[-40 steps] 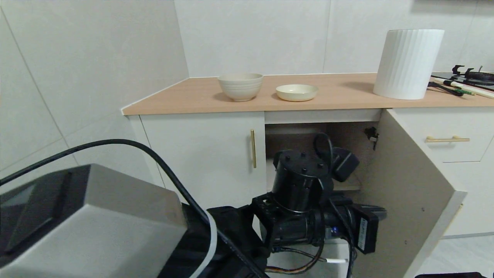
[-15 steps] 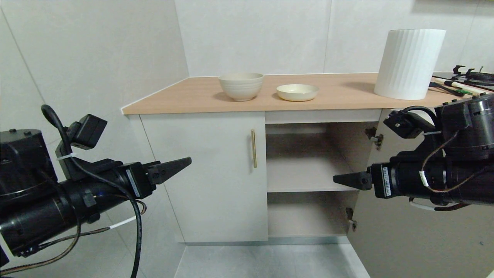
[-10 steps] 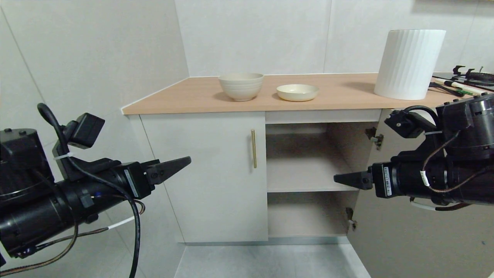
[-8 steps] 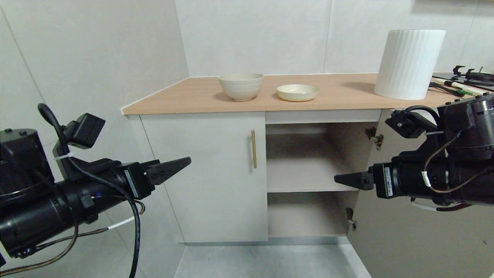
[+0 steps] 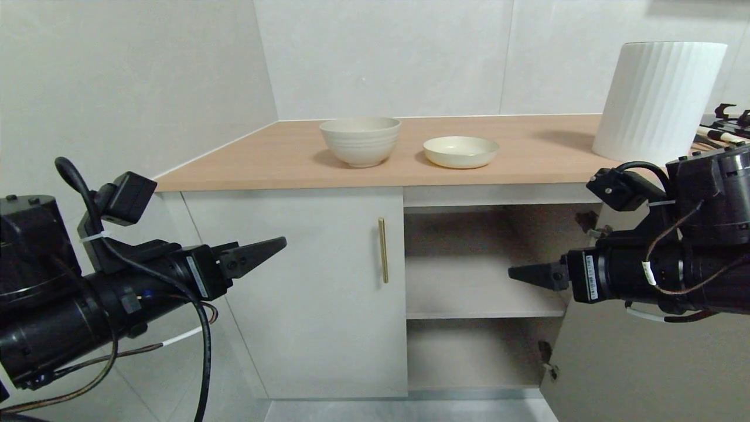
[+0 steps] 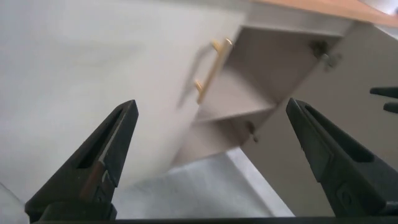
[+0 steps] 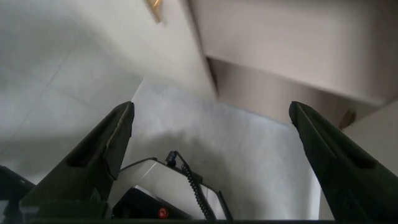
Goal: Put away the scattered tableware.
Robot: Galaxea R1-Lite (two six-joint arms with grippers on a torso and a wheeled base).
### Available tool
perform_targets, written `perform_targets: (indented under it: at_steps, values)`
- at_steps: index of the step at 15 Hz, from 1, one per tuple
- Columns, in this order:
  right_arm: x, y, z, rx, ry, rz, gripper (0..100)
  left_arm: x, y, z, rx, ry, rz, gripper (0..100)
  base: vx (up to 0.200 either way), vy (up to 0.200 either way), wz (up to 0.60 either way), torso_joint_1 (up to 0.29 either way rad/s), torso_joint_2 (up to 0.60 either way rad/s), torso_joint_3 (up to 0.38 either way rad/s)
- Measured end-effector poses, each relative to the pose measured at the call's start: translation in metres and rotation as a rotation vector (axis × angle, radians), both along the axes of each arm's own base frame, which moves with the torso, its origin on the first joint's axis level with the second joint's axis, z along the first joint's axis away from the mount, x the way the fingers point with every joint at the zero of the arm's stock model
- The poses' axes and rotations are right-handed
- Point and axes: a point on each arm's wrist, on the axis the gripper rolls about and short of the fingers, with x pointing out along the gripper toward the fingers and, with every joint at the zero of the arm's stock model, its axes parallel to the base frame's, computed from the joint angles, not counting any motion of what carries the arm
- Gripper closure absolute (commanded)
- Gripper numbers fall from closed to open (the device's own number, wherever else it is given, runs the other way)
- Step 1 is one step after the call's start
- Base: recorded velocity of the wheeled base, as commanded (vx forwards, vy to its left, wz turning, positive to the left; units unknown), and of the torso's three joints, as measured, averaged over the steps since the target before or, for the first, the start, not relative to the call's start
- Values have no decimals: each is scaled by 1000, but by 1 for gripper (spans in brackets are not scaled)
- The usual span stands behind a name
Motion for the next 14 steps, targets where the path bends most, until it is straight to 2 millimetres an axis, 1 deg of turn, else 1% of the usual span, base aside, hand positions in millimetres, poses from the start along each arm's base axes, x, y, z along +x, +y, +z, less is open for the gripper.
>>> perform_targets:
  at_steps: [1, 5, 8, 11, 14]
  values:
    - [-1, 0, 0, 1, 0, 1, 0, 0, 0, 0, 0, 3, -1, 0, 200, 0, 0, 2, 12, 2]
    - [-7, -3, 3, 0, -15, 15, 0, -1, 1, -1, 0, 4, 1, 0, 0, 0, 0, 0, 0, 0]
    - [-12, -5, 5, -4, -30, 31, 0, -6, 1, 2, -4, -10, -9, 0, 0, 0, 0, 0, 0, 0]
    - [-14, -5, 6, -1, -37, 30, 0, -7, 1, 3, -6, -16, -13, 0, 0, 0, 0, 0, 0, 0]
    - [-13, -5, 6, -2, -37, 29, 0, -7, 1, 2, -6, -15, -14, 0, 0, 0, 0, 61, -237, -227]
